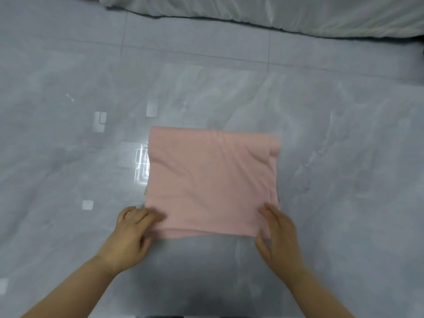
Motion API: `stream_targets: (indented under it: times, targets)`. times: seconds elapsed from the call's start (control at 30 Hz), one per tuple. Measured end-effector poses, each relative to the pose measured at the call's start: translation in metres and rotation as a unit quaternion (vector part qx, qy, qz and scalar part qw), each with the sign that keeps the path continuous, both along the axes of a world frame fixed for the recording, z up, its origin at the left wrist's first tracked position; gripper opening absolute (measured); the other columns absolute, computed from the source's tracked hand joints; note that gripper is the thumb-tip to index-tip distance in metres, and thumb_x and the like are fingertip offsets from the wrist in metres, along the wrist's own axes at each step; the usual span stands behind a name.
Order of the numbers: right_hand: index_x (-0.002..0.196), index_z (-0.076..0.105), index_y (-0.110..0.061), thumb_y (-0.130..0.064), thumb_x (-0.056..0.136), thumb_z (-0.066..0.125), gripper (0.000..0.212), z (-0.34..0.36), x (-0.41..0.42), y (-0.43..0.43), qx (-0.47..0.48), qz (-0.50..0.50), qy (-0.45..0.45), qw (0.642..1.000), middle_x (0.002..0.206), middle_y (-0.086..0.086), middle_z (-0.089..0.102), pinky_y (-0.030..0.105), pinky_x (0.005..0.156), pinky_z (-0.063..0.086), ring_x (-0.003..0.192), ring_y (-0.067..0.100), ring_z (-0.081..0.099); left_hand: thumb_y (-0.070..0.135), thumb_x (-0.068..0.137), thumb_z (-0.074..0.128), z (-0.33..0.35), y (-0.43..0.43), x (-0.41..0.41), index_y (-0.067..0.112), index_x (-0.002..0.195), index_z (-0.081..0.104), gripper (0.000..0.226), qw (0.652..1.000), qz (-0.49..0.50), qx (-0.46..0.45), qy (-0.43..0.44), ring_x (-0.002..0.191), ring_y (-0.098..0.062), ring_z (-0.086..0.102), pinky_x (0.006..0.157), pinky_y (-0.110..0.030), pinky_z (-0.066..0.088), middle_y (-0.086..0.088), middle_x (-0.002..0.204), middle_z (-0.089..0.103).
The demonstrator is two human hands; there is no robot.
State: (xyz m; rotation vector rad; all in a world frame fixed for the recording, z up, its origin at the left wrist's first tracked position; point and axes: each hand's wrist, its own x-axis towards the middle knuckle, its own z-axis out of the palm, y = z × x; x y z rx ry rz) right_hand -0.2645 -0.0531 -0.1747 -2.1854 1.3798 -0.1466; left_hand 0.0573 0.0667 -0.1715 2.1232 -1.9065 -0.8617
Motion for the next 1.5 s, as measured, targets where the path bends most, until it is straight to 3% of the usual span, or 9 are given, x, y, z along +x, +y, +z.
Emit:
stream_targets:
  times: [0.2,0.33,0.47,0.6,0.77,0.9,1.1,1.33,1.5]
  targets:
    - [0.115,0.051,-0.003,-0.039,0.079,0.051,0.051,-0.018,0.062,-0.088,-0.043,-0.235,-0.078,0.968,0.113,0.019,0.058,0.038,0.094,0.035,0.105,0.029,0.047,0.030,0.085,0.038,-0.019,-0.090,-0.005,0.022,0.133,0.040,0.049,0.989,0.009,-0.089,-0.120,0.125,-0.022,0.035,0.116,-0.032,0.001,0.001,0.135,0.045]
    - [0.088,0.056,-0.011,-0.035,0.085,0.059,0.024,-0.028,0.086,-0.147,0.094,-0.381,-0.141,0.909,0.082,0.002,0.057,0.022,0.068,0.036,0.080,0.021,0.053,0.035,0.096,0.044,-0.032,-0.155,0.006,0.016,0.148,0.019,0.061,0.973,0.225,-0.007,-0.048,0.144,-0.032,0.017,0.116,-0.050,0.013,-0.011,0.156,0.024]
    - [0.057,0.036,-0.023,-0.023,0.088,0.056,0.037,-0.029,0.071,-0.178,0.056,-0.381,-0.159,0.909,0.057,-0.006,0.041,0.022,0.054,0.030,0.056,0.010,0.039,0.031,0.089,0.056,-0.035,-0.189,0.029,0.009,0.126,0.054,0.042,0.915,0.392,0.019,0.098,0.116,-0.031,0.054,0.100,-0.037,0.042,-0.014,0.127,0.057]
    - [0.060,0.027,-0.025,-0.024,0.092,0.049,0.039,-0.028,0.042,-0.200,-0.004,-0.429,-0.087,0.899,0.062,-0.010,0.036,0.021,0.061,0.026,0.074,0.017,0.043,0.016,0.086,0.060,-0.024,-0.205,0.037,0.007,0.097,0.068,0.016,0.905,0.414,0.021,0.092,0.084,-0.020,0.054,0.076,-0.026,0.039,-0.006,0.095,0.061]
    - [0.081,0.043,-0.014,-0.036,0.093,0.045,0.025,-0.035,0.048,-0.177,0.077,-0.397,-0.089,0.910,0.074,0.000,0.049,0.026,0.067,0.032,0.079,0.017,0.046,0.023,0.087,0.061,-0.021,-0.202,0.031,0.009,0.108,0.066,0.026,0.920,0.386,-0.029,0.053,0.110,-0.029,0.052,0.092,-0.031,0.041,-0.013,0.114,0.057]
    - [0.085,0.043,-0.014,-0.044,0.089,0.047,0.030,-0.027,0.043,-0.111,0.114,-0.360,-0.116,0.919,0.068,-0.007,0.045,0.025,0.053,0.026,0.061,0.012,0.042,0.031,0.085,0.064,-0.019,-0.152,0.000,0.015,0.142,0.032,0.067,0.940,0.341,-0.030,-0.011,0.130,-0.036,0.029,0.112,-0.045,0.022,-0.022,0.141,0.031]
    - [0.074,0.045,-0.012,-0.061,0.075,0.040,0.049,-0.027,0.004,-0.005,0.143,-0.345,-0.089,0.923,0.063,0.000,0.044,0.027,0.055,0.035,0.059,0.016,0.040,0.023,0.084,0.067,-0.018,-0.039,-0.042,0.003,0.114,0.052,0.039,0.878,0.464,0.038,0.113,0.096,-0.032,0.056,0.081,-0.036,0.042,-0.011,0.104,0.057]
    - [0.096,0.046,-0.002,-0.022,0.095,0.042,0.021,-0.006,0.006,-0.014,0.060,-0.382,-0.058,0.920,0.076,0.011,0.050,0.032,0.062,0.030,0.070,0.024,0.045,0.023,0.088,0.061,0.000,-0.015,-0.046,0.007,0.091,0.063,0.016,0.788,0.594,0.027,0.161,0.079,-0.023,0.058,0.071,-0.028,0.042,-0.008,0.085,0.063]
    - [0.088,0.049,-0.008,-0.031,0.091,0.048,0.024,-0.023,-0.017,-0.007,0.094,-0.367,-0.018,0.925,0.074,0.010,0.053,0.032,0.062,0.033,0.073,0.031,0.055,0.021,0.091,0.057,-0.001,0.004,-0.049,0.007,0.089,0.060,0.015,0.785,0.592,0.053,0.177,0.075,-0.024,0.056,0.069,-0.029,0.042,-0.009,0.084,0.061]
